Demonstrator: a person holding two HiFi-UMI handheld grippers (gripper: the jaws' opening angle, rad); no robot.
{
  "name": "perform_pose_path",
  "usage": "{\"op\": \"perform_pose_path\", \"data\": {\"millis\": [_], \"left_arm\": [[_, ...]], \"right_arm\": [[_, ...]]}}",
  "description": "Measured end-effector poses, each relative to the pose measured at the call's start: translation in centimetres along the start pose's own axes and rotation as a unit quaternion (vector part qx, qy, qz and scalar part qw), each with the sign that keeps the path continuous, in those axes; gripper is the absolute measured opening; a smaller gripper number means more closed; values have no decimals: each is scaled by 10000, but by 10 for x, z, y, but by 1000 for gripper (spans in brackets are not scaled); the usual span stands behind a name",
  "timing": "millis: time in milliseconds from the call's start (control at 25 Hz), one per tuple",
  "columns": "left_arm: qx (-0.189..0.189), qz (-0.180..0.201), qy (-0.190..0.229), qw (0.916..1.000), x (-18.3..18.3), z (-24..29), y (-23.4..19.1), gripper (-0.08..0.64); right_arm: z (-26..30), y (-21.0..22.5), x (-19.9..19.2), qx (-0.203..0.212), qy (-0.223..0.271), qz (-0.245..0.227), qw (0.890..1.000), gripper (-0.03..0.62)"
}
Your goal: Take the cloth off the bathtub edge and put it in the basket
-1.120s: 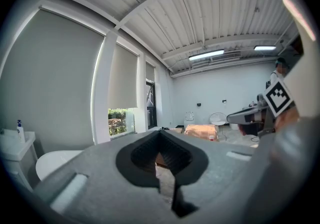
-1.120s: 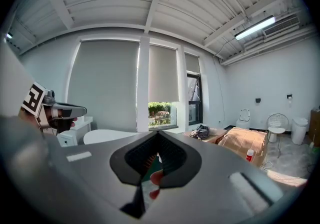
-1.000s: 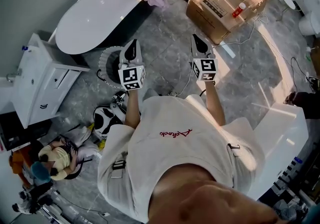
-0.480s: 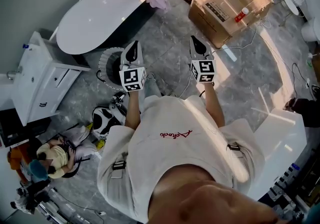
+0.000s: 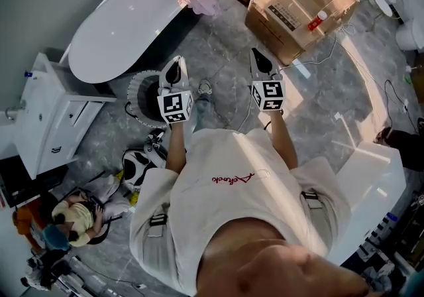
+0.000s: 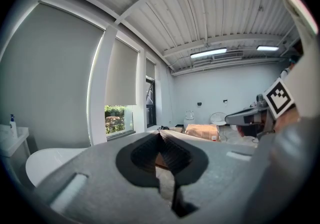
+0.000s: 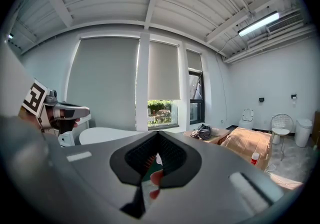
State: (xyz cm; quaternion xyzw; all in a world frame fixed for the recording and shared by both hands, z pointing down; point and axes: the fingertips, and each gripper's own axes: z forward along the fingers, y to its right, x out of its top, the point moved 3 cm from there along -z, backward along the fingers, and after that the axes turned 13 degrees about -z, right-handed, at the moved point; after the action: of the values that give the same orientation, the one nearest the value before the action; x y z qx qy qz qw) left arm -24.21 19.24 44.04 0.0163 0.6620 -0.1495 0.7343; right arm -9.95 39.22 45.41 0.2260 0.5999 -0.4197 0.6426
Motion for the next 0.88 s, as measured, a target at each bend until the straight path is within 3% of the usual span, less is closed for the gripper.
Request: {"op": "perform_pose_path", "data": {"millis": [360, 880], "left_arm": [[-299, -36, 37, 9995, 11, 76, -22, 0], [-403, -231, 71, 9989, 49, 198, -104, 0]], "right_arm": [[59, 26, 4, -220, -104, -86, 9997, 6], [204, 48, 46, -275, -171, -265, 9991, 6]]}}
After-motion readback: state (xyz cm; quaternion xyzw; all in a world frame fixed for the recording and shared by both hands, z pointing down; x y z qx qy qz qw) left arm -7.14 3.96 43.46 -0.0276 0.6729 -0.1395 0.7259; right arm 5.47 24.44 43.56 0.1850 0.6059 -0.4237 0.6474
